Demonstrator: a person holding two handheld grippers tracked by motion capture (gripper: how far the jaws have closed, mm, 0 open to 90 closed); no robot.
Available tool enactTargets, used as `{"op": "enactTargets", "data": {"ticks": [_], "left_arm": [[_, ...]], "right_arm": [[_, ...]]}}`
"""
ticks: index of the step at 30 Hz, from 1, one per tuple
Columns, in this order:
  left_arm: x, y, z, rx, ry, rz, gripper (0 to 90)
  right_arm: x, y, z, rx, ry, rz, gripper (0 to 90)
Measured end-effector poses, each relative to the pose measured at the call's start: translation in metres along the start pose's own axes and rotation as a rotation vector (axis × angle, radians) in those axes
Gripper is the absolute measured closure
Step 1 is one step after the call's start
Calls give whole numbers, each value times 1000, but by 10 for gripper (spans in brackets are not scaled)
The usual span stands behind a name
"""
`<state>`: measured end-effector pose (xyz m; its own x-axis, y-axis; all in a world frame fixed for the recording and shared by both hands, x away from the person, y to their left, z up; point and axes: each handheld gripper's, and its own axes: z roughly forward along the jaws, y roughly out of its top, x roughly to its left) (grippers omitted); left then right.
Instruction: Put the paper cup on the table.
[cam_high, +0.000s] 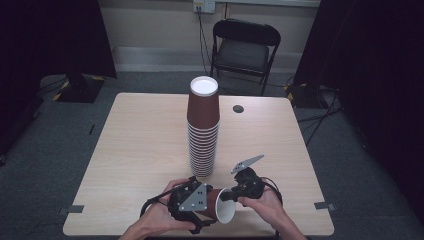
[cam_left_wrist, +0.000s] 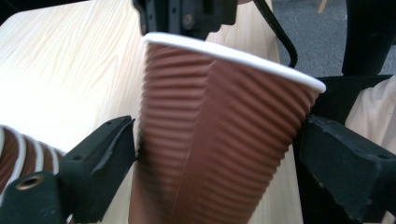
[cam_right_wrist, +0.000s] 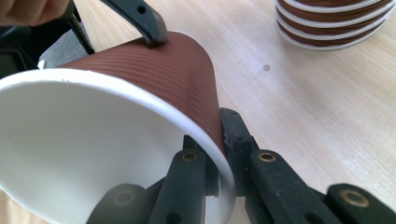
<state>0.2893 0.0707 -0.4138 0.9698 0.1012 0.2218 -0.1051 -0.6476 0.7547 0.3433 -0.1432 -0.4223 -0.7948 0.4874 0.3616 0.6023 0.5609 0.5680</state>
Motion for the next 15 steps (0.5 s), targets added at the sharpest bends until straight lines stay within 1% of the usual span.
{"op": "enactTargets", "data": {"ticks": [2, 3, 4, 5, 6, 7, 8, 14, 15], "left_arm": [[-1, 1, 1, -5, -5, -6, 81], [-1, 1, 4, -2, -3, 2, 59], [-1, 2, 5, -12, 6, -3, 50], [-1, 2, 6, -5, 2, 8, 47], [-1, 2, 6, -5, 2, 8, 44], [-1, 3, 7, 2, 7, 10, 44], [-3, 4, 9, -8, 22, 24, 36], [-5, 3, 12, -16, 40, 25, 29], [-5, 3, 13, -7, 50, 30, 29]], "right_arm": [[0, 0, 0, 0, 1, 2, 871], [1, 1, 0, -2, 14, 10, 872], [2, 2, 0, -3, 14, 15, 872], [2, 3, 0, -5, 13, 20, 872], [2, 3, 0, -5, 13, 20, 872], [2, 3, 1, -1, 16, 29, 872], [3, 4, 1, -8, 24, 44, 872], [3, 4, 1, -8, 25, 65, 872], [3, 4, 1, -6, 26, 76, 872]]}}
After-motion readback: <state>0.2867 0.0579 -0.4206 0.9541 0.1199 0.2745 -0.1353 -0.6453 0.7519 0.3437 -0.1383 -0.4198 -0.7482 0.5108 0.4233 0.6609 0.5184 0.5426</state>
